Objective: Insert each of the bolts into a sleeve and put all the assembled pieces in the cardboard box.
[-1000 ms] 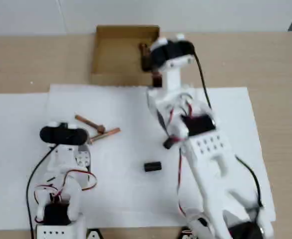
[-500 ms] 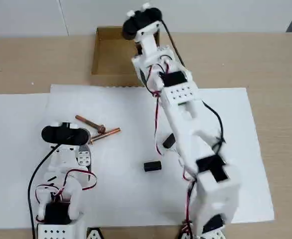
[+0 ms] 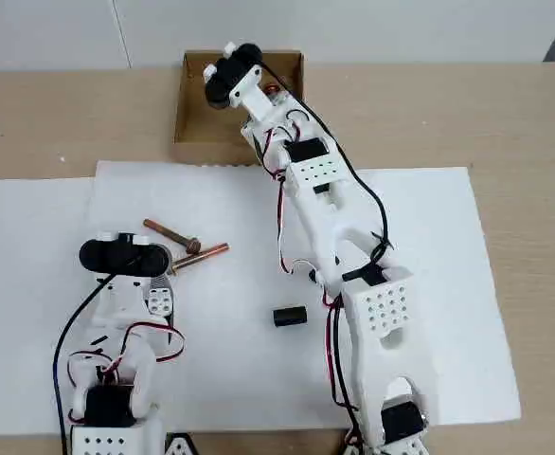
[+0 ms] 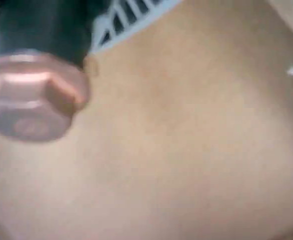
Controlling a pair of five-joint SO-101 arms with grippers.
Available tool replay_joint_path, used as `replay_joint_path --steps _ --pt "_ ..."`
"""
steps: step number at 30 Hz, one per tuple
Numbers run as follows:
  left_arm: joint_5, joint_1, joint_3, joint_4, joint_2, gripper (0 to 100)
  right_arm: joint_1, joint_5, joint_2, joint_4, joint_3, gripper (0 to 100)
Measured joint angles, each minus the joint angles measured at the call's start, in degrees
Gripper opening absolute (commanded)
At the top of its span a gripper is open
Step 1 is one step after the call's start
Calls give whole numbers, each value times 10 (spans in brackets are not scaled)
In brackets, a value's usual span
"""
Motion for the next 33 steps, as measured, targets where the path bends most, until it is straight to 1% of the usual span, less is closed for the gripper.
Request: replay_joint_path --steps 11,13,17,19,21,28,33 --pt "0 0 0 0 0 6 -9 2 2 0 -18 121" --pt "0 0 0 0 0 6 -8 2 2 0 -18 99" --pt "0 0 0 0 0 6 -9 3 2 0 -18 0" --pt "0 0 0 0 0 6 -9 4 -5 4 -18 8" --pt "0 0 0 0 0 6 -9 4 -25 30 -18 2" --pt "0 0 0 0 0 6 -9 4 -132 191 -18 2" --pt "0 0 0 0 0 6 -9 4 -207 283 -18 2"
